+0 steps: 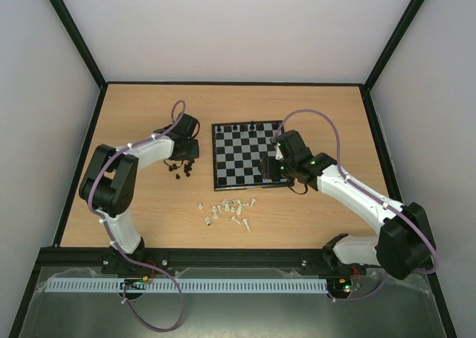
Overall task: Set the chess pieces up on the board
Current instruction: Pick up the chess piece at the center of the board.
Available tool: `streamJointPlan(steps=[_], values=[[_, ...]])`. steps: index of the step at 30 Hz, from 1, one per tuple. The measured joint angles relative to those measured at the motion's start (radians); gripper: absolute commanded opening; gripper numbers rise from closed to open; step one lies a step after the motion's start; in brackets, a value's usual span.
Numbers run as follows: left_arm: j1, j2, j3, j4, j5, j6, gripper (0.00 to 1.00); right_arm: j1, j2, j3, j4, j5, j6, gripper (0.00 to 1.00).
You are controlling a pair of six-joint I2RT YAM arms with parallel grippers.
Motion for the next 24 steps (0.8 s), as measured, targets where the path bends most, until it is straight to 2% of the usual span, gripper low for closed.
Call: streamJointPlan(steps=[24], values=[[0.0,0.0,0.0,0.0,-0.016,-0.004,0.13,0.011,0.013,0.0,0.0,0.001,0.0,0.56]])
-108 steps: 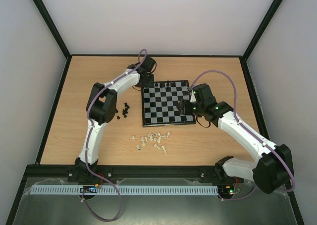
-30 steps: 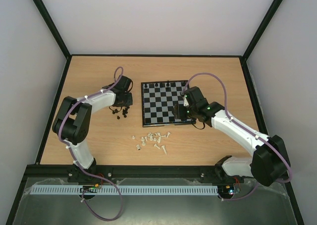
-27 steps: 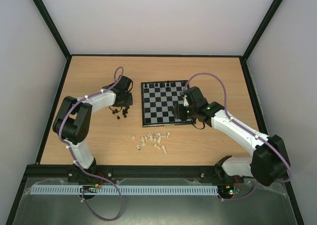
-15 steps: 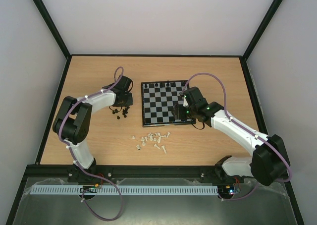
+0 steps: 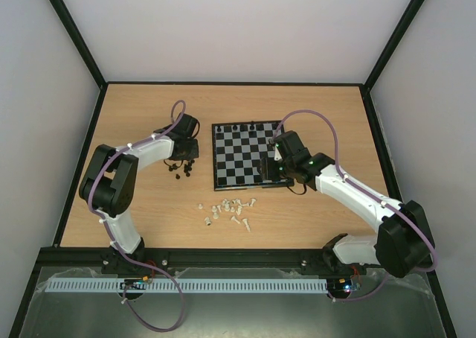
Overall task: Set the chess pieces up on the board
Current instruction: Pick up the chess piece at the center of the board.
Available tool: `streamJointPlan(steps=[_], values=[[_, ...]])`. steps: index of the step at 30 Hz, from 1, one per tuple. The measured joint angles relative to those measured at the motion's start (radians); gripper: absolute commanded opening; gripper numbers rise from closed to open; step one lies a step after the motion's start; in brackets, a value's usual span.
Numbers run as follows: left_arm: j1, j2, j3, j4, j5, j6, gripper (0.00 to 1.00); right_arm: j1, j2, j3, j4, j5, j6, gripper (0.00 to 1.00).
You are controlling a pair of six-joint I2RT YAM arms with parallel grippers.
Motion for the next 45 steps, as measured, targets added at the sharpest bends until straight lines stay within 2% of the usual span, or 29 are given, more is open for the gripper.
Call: streamJointPlan(steps=[14,15,19,24,45], values=[[0.0,0.0,0.016,-0.008,-0.016,-0.001,0.1,0.0,0.001,0.0,0.0,0.002,0.0,0.56],[0.0,0.0,0.019,-0.008,-0.016,-0.001,0.12,0.0,0.001,0.0,0.0,0.002,0.0,0.56],[0.0,0.0,0.031,-0.011,-0.018,-0.002,0.32,0.0,0.001,0.0,0.0,0.002,0.0,0.56],[0.0,-0.001,0.035,-0.017,-0.027,0.003,0.39,0.002,0.006,0.0,0.0,0.003,0.0,0.56],[0.0,-0.02,0.018,-0.046,-0.035,0.01,0.33,0.011,0.012,0.0,0.0,0.005,0.0,0.56]])
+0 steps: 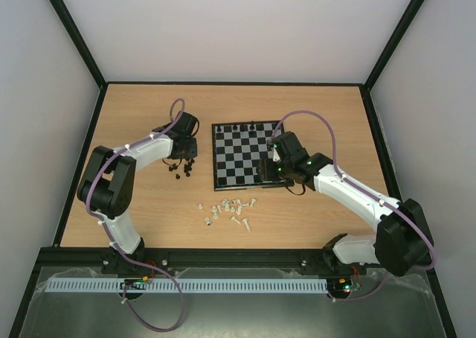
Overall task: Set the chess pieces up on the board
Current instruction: Pick up the chess piece at the center of the board.
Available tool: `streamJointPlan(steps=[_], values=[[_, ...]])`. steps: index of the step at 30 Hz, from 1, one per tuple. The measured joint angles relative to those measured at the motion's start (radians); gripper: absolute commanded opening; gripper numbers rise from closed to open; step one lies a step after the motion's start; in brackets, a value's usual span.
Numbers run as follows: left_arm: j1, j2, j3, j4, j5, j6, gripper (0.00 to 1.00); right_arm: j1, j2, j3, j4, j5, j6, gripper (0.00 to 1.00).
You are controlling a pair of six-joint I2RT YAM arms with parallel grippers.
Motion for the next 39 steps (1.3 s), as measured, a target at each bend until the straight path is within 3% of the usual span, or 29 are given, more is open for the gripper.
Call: streamJointPlan(steps=[24,33,39], values=[[-0.005,0.048,-0.009,0.002,0.011,0.008,0.31,0.007,0.014,0.0,0.0,0.006,-0.001,0.56],[-0.007,0.055,-0.011,0.005,0.018,0.016,0.15,0.01,0.016,0.0,0.0,0.007,-0.003,0.56],[-0.011,0.055,-0.011,0.01,0.018,0.014,0.11,0.01,0.017,0.0,0.0,0.008,-0.003,0.56]])
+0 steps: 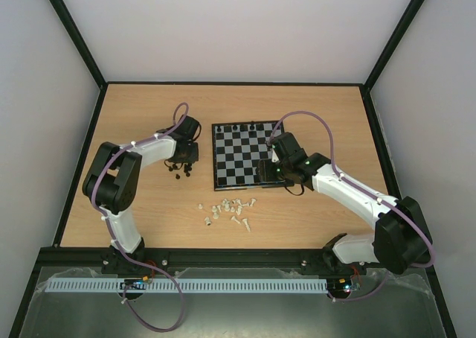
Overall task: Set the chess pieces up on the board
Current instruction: Pick up the chess piece at the center of the board, then place the chess piece on the chessboard.
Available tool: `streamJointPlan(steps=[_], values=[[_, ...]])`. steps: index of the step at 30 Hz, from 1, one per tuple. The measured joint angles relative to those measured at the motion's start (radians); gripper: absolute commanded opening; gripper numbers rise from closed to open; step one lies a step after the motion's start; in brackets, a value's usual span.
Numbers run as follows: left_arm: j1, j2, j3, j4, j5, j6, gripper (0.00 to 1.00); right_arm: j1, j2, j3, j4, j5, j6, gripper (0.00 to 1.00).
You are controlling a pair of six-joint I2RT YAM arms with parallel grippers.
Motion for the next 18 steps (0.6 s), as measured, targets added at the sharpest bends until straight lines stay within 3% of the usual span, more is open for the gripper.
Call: streamJointPlan(steps=[10,18], values=[[-0.007,0.0,0.013,-0.014,-0.002,-0.001,0.11,0.004,0.0,0.0,0.0,0.002,0.0,0.56],[-0.035,0.0,0.128,-0.046,-0.004,0.0,0.11,0.005,0.0,0.0,0.0,0.002,0.0,0.56]])
